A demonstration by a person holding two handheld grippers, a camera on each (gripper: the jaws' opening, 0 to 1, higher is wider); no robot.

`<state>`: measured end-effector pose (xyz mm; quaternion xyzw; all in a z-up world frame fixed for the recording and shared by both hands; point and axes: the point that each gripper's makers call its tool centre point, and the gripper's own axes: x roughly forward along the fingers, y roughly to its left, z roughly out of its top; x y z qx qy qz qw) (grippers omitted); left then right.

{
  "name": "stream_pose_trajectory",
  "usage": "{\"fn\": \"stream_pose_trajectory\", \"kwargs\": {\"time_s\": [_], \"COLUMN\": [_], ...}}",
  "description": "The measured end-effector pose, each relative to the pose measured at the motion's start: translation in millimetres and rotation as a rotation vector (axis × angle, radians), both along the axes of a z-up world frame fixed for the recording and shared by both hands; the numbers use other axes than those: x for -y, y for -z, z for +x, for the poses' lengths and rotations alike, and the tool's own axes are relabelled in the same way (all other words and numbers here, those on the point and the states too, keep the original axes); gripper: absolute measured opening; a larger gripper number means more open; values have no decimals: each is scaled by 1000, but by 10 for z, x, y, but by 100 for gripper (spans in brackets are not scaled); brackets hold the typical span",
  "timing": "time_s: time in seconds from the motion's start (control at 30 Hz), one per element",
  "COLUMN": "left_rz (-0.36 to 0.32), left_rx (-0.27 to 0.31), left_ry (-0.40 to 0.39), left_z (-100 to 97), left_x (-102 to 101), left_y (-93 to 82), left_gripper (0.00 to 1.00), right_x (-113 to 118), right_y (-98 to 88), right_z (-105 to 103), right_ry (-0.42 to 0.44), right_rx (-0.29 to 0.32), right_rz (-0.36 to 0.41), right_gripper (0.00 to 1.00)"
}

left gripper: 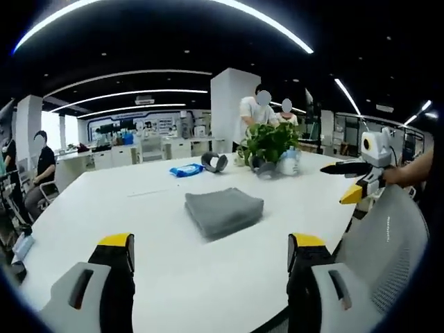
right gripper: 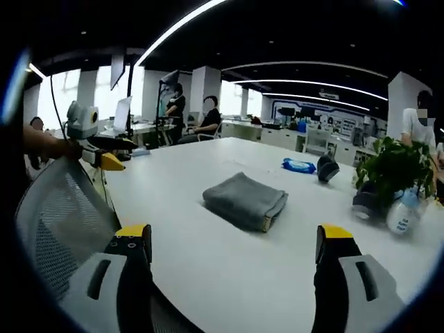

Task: Fold the towel on the table until its edges align and the towel forms a compact rectangular stack.

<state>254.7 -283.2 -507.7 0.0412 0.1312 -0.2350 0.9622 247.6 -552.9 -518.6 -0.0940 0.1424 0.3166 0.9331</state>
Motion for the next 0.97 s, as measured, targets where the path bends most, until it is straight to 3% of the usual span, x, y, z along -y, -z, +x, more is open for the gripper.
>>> {"fn": "stream_pose_trajectory", "kwargs": {"time_s": [0.4,0.97], "left_rz": [32,62], "left_rx": [-33,-64], "left_ry": [9,22], "left_z": [-25,-50], "left_x": [-16,-4], "left_y": [84,161], "left_gripper": [94,92], "right_x": [-19,-31], "right_y": [67,191], "right_z": [-3,-55], "right_ry": [1,-19], "right_rx": [-38,-84], "right_rz": [-3,-72], "right_gripper": [97,93]}}
